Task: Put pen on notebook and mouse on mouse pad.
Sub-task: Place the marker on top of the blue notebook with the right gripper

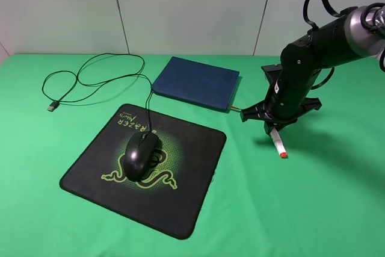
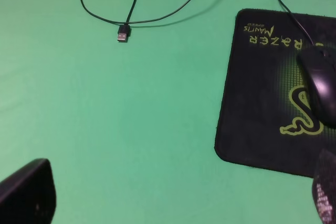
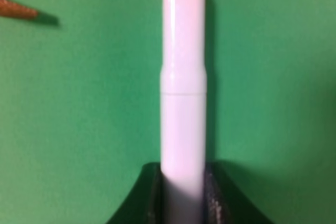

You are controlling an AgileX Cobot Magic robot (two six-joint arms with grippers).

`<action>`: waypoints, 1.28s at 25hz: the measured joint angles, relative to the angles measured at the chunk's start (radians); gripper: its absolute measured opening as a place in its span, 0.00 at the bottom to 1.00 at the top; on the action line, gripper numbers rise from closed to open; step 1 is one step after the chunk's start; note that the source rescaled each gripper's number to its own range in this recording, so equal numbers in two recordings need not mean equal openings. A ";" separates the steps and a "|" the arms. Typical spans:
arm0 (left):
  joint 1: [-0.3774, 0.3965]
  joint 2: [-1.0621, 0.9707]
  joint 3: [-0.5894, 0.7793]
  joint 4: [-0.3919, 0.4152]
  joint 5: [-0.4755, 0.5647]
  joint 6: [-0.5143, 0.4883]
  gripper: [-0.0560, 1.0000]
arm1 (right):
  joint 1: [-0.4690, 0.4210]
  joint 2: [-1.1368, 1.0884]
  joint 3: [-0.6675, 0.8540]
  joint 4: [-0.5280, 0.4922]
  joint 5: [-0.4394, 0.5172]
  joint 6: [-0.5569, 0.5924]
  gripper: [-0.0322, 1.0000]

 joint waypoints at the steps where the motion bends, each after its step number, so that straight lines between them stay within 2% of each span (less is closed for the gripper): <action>1: 0.000 0.000 0.000 0.000 0.000 0.000 0.96 | 0.000 -0.003 0.000 0.000 0.003 0.000 0.03; 7: 0.000 0.000 -0.001 0.001 0.001 0.000 0.96 | 0.000 -0.063 -0.029 0.003 0.077 -0.001 0.03; 11: 0.000 0.000 -0.001 0.001 0.000 0.000 0.96 | 0.000 -0.097 -0.106 0.033 0.185 -0.087 0.03; 18: 0.000 0.000 -0.001 0.001 0.000 0.000 0.96 | 0.000 -0.101 -0.327 0.294 0.352 -0.416 0.03; 22: 0.000 0.000 -0.001 0.001 0.000 0.000 0.96 | 0.000 -0.070 -0.455 0.415 0.411 -0.512 0.03; 32: 0.000 0.000 -0.001 0.001 0.000 0.000 0.96 | 0.015 0.132 -0.794 0.435 0.532 -0.581 0.03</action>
